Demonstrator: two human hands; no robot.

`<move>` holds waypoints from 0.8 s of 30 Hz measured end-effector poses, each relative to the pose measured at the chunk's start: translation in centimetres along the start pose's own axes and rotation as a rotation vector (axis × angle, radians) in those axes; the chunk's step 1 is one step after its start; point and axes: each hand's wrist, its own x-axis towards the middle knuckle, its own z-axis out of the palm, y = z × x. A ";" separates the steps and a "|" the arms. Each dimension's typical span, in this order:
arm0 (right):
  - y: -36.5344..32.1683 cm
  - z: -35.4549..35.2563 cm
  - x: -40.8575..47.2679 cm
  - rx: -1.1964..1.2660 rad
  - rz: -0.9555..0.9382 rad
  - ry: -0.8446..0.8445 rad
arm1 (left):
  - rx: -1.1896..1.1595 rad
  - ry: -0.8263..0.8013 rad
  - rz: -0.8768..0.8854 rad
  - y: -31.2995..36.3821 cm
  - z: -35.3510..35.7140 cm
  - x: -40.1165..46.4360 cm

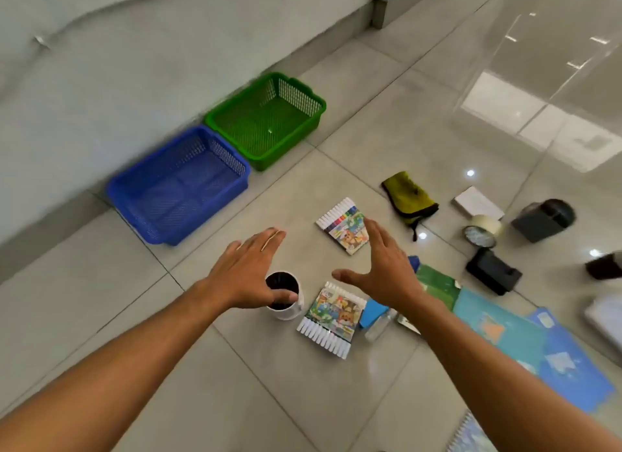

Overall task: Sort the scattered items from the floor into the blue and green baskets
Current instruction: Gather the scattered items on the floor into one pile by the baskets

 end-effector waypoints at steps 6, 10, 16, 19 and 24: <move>4.2 7.3 3.0 -0.121 -0.128 0.097 | -0.039 0.052 0.090 -3.3 8.2 1.8; 5.0 9.2 2.6 -0.188 -0.166 0.111 | -0.089 0.132 0.138 -2.9 11.3 2.3; 4.4 10.4 0.9 -0.225 -0.152 0.076 | -0.097 0.232 0.137 -1.6 12.4 2.2; 4.1 10.3 0.2 -0.246 -0.160 0.067 | -0.126 0.236 0.096 -2.3 12.0 2.2; 3.5 9.8 0.1 -0.260 -0.158 0.084 | -0.176 0.275 -0.082 -6.0 9.6 2.6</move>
